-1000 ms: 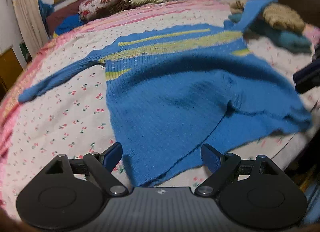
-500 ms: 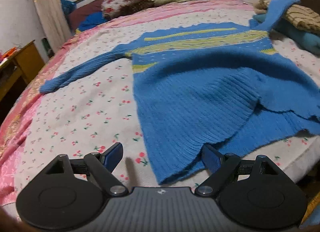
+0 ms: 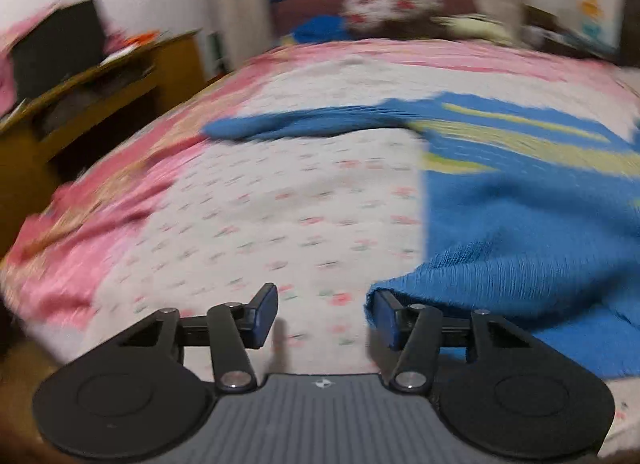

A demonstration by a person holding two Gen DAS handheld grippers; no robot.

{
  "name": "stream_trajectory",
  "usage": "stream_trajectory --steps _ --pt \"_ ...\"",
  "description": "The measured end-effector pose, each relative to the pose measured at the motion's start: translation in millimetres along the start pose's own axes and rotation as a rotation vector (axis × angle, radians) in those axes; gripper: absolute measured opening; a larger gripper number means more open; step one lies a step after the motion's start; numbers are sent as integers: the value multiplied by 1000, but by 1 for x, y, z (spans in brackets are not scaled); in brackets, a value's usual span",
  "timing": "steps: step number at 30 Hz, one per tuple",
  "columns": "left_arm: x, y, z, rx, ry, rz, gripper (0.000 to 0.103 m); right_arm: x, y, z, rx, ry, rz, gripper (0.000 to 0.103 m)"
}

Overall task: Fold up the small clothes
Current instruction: 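Lay the hem flat on the sheet and open the right gripper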

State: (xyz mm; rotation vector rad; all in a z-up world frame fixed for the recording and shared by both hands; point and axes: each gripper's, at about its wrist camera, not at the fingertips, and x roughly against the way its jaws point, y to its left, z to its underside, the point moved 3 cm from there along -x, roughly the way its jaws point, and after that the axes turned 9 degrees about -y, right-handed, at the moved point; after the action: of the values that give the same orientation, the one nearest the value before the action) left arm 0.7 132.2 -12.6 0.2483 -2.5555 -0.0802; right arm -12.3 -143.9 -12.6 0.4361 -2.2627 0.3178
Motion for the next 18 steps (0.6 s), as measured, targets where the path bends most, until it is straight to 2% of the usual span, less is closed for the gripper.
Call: stream_trajectory --steps 4,6,9,11,18 --pt "-4 25 11 89 75 -6 58 0 -2 2 -6 5 17 20" --pt "-1 20 16 78 89 7 58 1 0 0 -2 -3 16 20" --pt "1 9 15 38 70 17 58 2 10 -3 35 -16 -4 21" --pt "1 6 12 32 60 27 58 0 16 -4 60 -17 -13 27" --pt "3 6 7 22 56 59 58 -19 33 -4 85 -4 -56 27"
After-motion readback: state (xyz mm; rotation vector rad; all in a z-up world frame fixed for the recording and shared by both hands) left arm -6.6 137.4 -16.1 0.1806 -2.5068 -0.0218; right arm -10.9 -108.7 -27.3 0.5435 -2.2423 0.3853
